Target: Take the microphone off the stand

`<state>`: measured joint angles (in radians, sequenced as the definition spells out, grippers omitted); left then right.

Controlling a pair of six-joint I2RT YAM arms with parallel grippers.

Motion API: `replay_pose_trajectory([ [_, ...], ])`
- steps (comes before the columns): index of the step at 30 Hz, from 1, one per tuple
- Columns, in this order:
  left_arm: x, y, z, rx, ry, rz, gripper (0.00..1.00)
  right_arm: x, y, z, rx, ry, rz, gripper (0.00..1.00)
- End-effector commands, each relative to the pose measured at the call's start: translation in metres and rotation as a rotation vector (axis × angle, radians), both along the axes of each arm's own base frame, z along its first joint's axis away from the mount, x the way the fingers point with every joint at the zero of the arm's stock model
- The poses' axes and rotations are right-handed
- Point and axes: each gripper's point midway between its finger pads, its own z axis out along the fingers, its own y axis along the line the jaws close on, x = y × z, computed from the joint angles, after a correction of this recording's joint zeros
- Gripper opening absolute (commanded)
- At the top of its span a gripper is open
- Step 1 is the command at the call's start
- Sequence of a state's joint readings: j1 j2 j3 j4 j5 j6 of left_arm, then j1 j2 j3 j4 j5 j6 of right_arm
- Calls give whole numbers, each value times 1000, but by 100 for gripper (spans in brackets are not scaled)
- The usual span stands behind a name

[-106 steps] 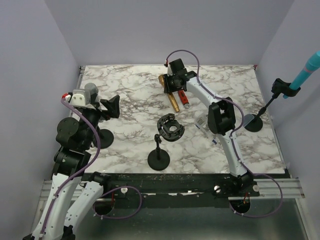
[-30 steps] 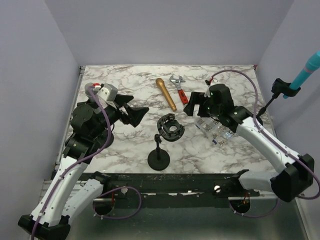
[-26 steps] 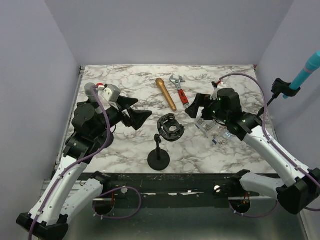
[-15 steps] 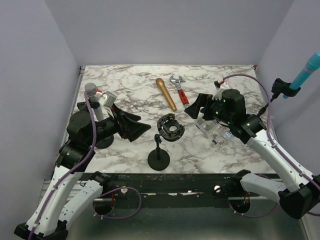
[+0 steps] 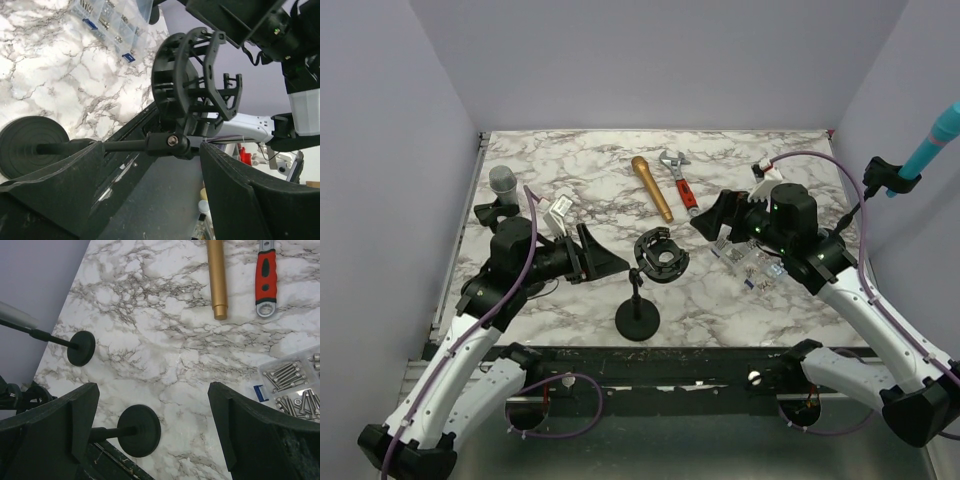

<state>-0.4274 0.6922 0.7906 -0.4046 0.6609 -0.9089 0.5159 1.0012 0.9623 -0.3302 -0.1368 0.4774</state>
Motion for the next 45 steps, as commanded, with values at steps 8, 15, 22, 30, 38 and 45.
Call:
replay_pose_trajectory([
  [8,10,-5,-23,50,25,-23,83,-7,-7,10,2,-59,2,100],
  [15,3,0,-20,30,-21,-12,91,-10,-6,4,21,-53,2,100],
  [22,-1,1,4,-15,-62,-4,98,-4,0,-6,14,-32,21,100],
  [30,-4,-9,-20,-16,3,-73,99,-6,-1,-10,19,-24,15,100],
  [38,-4,-4,-57,67,49,-51,98,-6,1,-10,21,-12,21,100],
  [45,-8,1,-63,77,57,-30,97,-4,4,-21,18,9,28,100],
])
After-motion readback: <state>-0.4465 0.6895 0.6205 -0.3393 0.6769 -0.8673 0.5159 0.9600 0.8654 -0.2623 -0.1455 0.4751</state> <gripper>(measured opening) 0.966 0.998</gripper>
